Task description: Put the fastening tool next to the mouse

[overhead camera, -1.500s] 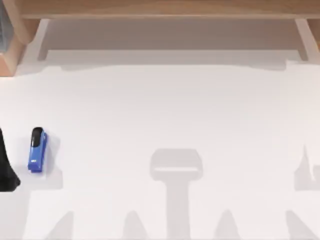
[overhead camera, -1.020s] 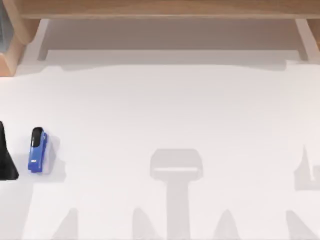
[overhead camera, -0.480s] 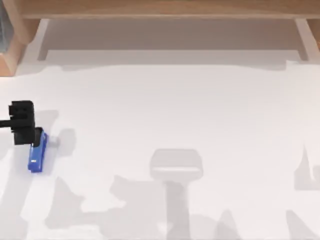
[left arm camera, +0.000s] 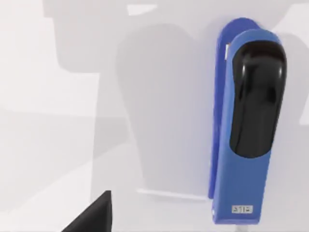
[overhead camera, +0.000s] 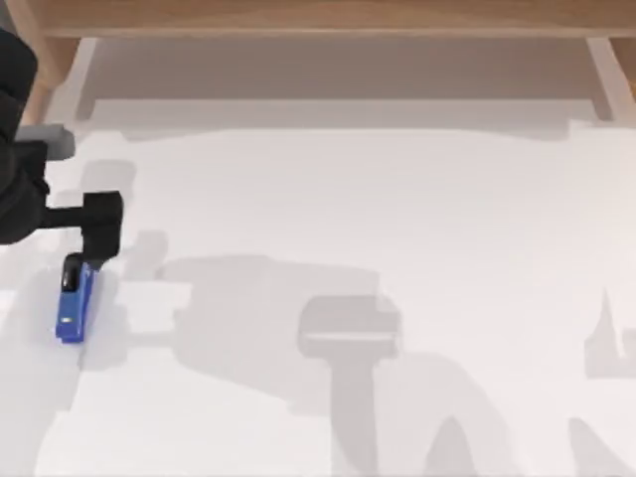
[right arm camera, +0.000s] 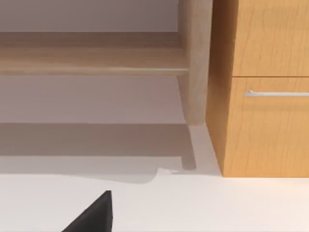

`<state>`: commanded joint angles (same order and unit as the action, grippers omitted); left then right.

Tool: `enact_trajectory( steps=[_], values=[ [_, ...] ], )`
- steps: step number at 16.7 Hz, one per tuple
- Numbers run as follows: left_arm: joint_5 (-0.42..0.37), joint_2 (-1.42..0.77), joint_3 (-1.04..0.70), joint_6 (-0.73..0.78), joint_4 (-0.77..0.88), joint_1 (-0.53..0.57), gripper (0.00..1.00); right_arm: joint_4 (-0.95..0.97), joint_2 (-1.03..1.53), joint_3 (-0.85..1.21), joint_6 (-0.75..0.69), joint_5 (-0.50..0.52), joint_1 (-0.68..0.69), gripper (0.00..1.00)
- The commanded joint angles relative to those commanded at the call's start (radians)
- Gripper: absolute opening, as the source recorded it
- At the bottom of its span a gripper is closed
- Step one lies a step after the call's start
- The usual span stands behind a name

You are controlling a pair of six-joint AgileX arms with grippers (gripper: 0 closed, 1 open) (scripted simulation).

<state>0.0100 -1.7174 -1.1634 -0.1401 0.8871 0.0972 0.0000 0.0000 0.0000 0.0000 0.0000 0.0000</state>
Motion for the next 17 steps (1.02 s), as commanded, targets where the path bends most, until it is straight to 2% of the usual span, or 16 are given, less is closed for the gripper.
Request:
enact_trajectory(
  steps=[4, 11, 17],
  values=[
    [-0.006, -0.154, -0.115, -0.015, 0.076, 0.009, 1.00, 0.000, 0.000, 0.000, 0.000, 0.000, 0.000, 1.00],
    [-0.007, -0.175, -0.124, -0.015, 0.080, 0.006, 1.00, 0.000, 0.000, 0.000, 0.000, 0.000, 0.000, 1.00],
    [-0.008, -0.248, -0.039, -0.014, -0.084, 0.009, 1.00, 0.000, 0.000, 0.000, 0.000, 0.000, 0.000, 1.00]
  ],
)
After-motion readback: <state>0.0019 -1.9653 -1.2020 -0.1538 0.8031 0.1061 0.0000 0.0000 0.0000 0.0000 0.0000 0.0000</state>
